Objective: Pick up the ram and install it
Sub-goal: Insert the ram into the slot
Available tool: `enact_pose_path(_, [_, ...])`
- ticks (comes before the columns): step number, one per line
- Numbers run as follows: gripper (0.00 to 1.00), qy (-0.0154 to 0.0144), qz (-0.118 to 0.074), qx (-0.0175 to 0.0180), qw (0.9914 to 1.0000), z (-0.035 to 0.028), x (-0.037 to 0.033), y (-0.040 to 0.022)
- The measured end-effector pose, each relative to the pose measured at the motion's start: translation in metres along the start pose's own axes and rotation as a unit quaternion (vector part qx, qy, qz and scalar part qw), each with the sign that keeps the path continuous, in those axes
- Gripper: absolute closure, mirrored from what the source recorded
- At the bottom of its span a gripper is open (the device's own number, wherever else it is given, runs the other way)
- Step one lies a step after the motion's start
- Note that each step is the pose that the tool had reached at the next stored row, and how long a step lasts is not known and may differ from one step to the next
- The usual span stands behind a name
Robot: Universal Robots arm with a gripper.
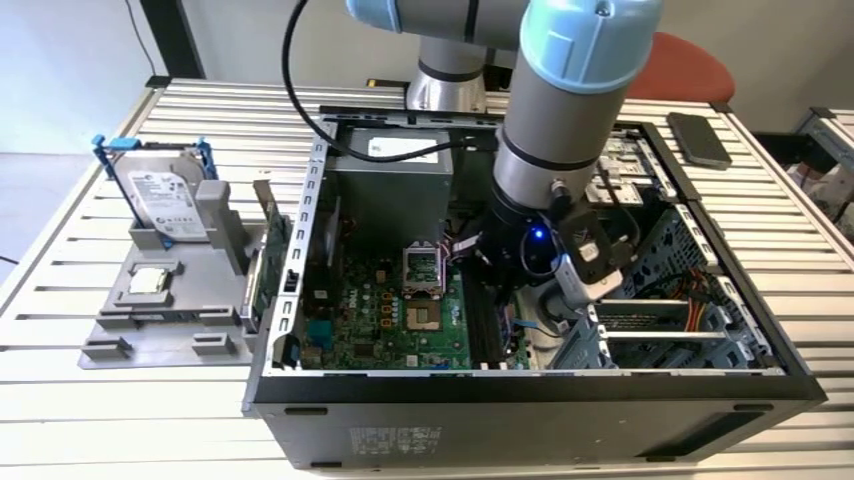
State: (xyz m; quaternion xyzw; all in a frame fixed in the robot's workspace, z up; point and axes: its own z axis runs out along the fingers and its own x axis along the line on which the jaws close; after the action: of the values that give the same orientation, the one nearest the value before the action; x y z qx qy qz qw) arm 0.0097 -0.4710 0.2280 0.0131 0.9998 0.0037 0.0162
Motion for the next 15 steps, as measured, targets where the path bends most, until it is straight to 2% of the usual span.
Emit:
enact_pose_path(7, [1.0, -0.0001, 0.001, 0.0011, 1.0, 0.0059, 0.0002, 0.0])
enact_pose_path(10, [1.0, -0.0002, 0.001, 0.0045, 0.99999, 0.006, 0.0002, 0.0])
enact_pose_path(12, [1.0, -0.0003, 0.001, 0.0103, 0.99995, 0.006, 0.0002, 0.0002])
enact_pose_path(13, [1.0, -0.0004, 0.001, 0.0117, 0.99993, 0.006, 0.0002, 0.0003])
enact_pose_path(15, [1.0, -0.0004, 0.001, 0.0121, 0.99993, 0.006, 0.0002, 0.0002])
